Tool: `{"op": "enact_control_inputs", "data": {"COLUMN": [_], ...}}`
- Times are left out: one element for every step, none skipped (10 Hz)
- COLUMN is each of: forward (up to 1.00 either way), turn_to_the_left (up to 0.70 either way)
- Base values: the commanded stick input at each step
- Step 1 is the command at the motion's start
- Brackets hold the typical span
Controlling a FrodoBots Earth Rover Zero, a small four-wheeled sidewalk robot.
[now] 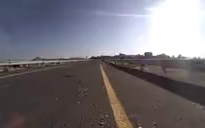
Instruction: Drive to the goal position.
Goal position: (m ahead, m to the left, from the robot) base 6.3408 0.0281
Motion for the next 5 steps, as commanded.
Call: {"op": "enact_control_inputs", "data": {"forward": [0.7, 0.7, 0.7, 0.7, 0.7], "turn_to_the_left": [0.0, 0.0, 0.0, 0.0, 0.0]}}
